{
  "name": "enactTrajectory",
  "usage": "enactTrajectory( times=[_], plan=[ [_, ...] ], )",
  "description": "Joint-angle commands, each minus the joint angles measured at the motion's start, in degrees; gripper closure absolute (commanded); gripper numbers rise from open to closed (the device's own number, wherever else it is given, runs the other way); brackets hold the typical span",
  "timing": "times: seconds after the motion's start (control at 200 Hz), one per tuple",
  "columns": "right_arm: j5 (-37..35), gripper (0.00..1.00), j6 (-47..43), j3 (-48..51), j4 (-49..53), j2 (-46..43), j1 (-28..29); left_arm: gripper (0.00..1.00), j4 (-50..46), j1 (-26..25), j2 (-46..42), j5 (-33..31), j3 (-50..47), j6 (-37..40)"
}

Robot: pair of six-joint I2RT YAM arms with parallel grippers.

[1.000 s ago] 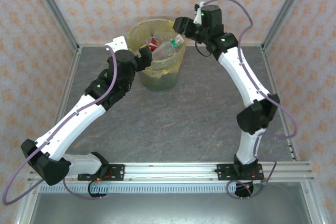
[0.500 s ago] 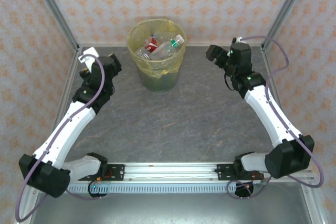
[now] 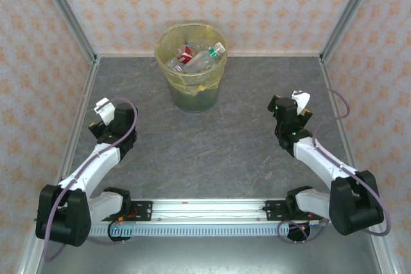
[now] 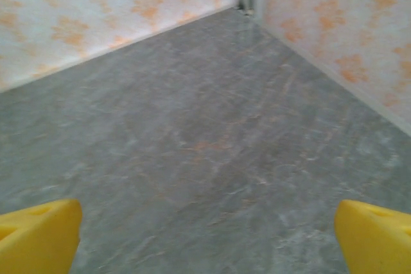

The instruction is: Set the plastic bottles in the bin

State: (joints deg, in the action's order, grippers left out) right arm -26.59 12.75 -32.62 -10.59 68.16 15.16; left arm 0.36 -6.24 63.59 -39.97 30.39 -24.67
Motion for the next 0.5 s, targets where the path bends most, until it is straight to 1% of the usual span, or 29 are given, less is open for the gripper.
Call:
enactTrajectory(
  times=[0.0, 0.045, 0.105, 0.16, 0.24, 0.295, 0.39, 0.465, 0.496],
  plan=[
    [-12.77, 0.00, -1.90, 2.03, -11.08, 3.99, -0.47, 0.01, 13.79, 0.53, 2.33, -2.11, -3.49, 6.13],
    [-14.25, 0.00, -1.97, 2.18, -12.16, 6.05, -0.57, 0.01, 16.72, 0.62, 4.12, -1.53, -3.99, 7.96],
    [-14.25, 0.00, -2.84, 3.37, -15.99, 8.52, -0.83, 0.01, 20.53, 0.72, 6.87, -2.53, -4.44, 9.61],
    [-11.85, 0.00, -3.55, 4.94, -20.64, 10.68, -1.29, 0.01, 25.00, 0.79, 9.33, -3.42, -5.14, 11.91],
    [-9.18, 0.00, -4.40, 6.15, -25.28, 13.21, -1.79, 0.00, 35.31, 0.79, 12.40, -3.25, -7.98, 16.47],
    [-6.99, 0.00, -6.77, 7.25, -29.78, 14.52, -1.78, 0.00, 40.75, 0.79, 13.27, -3.09, -9.77, 16.81],
    [-4.19, 0.00, -9.07, 9.56, -38.17, 16.63, -2.71, 0.00, 52.01, 0.86, 13.59, 1.06, -14.04, 19.17],
    [0.55, 0.00, -9.26, 8.18, -35.97, 17.10, -4.27, 0.00, 56.59, 0.96, 13.97, 3.52, -15.11, 20.25],
    [1.42, 0.00, -9.23, 7.90, -35.54, 17.11, -4.55, 0.00, 60.40, 0.92, 14.59, 4.37, -16.00, 21.16]
  ],
)
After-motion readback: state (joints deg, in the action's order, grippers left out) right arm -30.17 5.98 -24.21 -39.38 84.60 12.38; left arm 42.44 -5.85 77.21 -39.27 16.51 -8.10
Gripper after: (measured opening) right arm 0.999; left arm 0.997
